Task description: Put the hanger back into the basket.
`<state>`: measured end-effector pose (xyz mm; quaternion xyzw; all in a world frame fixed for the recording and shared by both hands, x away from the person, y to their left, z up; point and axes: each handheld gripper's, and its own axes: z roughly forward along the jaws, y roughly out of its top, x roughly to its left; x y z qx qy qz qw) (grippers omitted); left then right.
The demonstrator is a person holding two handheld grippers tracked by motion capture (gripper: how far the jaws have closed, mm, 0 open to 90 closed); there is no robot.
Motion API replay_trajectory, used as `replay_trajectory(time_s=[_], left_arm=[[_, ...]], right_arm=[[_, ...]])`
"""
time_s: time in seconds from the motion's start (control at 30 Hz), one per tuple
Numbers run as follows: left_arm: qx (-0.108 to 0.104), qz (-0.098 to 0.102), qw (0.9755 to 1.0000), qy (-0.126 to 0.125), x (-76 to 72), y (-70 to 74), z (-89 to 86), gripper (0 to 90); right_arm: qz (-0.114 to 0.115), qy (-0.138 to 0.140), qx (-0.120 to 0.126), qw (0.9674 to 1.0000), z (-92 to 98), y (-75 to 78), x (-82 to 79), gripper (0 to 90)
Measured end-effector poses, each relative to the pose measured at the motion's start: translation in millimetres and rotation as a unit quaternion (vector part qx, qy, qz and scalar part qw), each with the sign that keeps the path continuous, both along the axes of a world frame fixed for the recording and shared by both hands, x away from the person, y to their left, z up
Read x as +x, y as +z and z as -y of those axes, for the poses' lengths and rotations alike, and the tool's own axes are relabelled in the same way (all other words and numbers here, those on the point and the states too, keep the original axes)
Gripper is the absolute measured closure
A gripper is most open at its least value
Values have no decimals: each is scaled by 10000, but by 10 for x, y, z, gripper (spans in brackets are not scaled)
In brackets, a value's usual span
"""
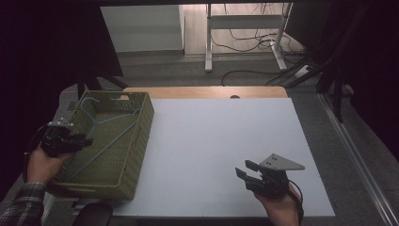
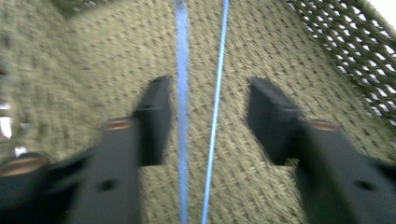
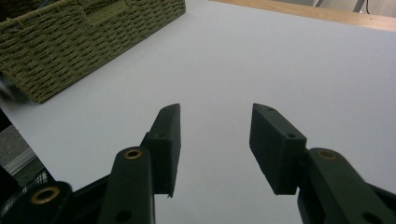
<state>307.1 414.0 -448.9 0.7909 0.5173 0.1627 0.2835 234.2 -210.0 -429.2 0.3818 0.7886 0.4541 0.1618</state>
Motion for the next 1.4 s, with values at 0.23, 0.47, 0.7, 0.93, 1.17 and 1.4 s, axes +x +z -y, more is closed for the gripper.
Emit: replay_trajectory(time_s=[0.23,0.47,0.7,0.93,1.17,1.4], left_arm=[[-252,265,9993,-72,-112,151,48,168],[-853,438,9945,-431,-255,266,225,63],[-1100,819,9855,-1004,-450,368,613,12],[-1249,1074,9782,-1266,-625,421,965,0],[-1389,1201,9722,-1456,-763,404,1236,0],[-1383,1194,9698,-1616,-852,263,1581,0]], right_arm=[[10,42,6,10000,18,2,14,454],[-106,63,-164,9998,59,-30,54,316],[-278,44,-322,9991,121,-86,88,172],[-353,42,-397,9986,208,-105,73,81],[-421,96,-365,9984,343,-119,55,17],[-508,78,-350,9981,466,-134,35,0]])
